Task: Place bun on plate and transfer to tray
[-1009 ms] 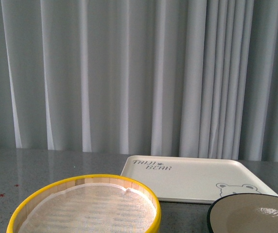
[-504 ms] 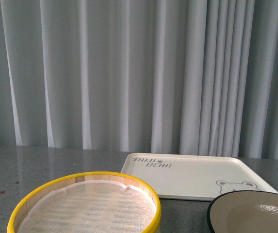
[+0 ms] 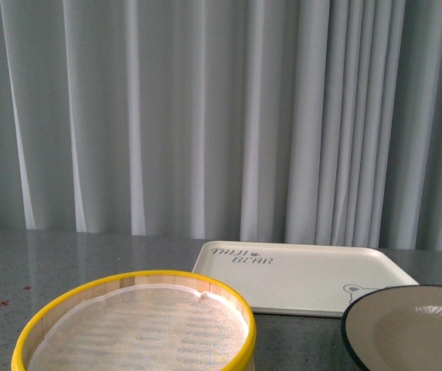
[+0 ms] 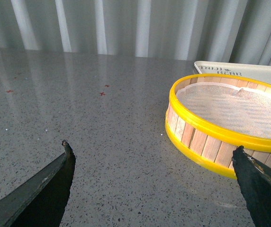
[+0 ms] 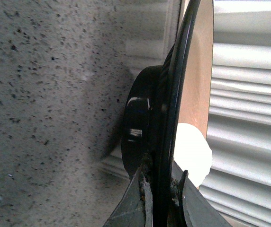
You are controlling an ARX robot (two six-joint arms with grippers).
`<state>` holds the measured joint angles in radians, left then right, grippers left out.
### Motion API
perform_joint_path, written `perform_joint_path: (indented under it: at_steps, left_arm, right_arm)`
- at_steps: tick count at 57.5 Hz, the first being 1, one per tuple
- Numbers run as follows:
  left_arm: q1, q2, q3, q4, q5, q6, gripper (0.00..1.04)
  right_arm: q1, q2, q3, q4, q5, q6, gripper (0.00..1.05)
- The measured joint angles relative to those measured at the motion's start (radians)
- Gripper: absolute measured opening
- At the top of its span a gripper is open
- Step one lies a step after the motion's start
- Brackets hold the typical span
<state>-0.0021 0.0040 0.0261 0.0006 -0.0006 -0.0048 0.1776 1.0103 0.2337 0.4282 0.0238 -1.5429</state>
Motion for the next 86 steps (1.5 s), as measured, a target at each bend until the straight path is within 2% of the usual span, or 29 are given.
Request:
perform_joint_path:
  at_steps: [13,24,38,48,62,86]
  left_arm:
    - [0.000,0.000,0.000,0.000,0.000,0.000,0.98]
    - [0.000,0.000,0.000,0.000,0.000,0.000,0.98]
    - [0.000,0.000,0.000,0.000,0.000,0.000,0.98]
    - [0.000,0.000,0.000,0.000,0.000,0.000,0.98]
    - [0.000,0.000,0.000,0.000,0.000,0.000,0.98]
    - [0.000,0.000,0.000,0.000,0.000,0.000,0.98]
  right_arm:
    - [-0.080,0.069,0.153,0.027,-0.096,-0.042,0.02]
    - [-0.164,0.283,0.317,0.095,-0.216,-0.074,0.02]
    - [-0.200,0.563,0.544,0.094,-0.298,-0.117,0.02]
    - [-0.197,0.708,0.721,0.062,-0.325,-0.147,0.02]
    - [-0.146,0.871,0.911,0.015,-0.346,-0.132,0.02]
    - [-0.069,1.011,1.052,-0.077,-0.365,-0.110,0.02]
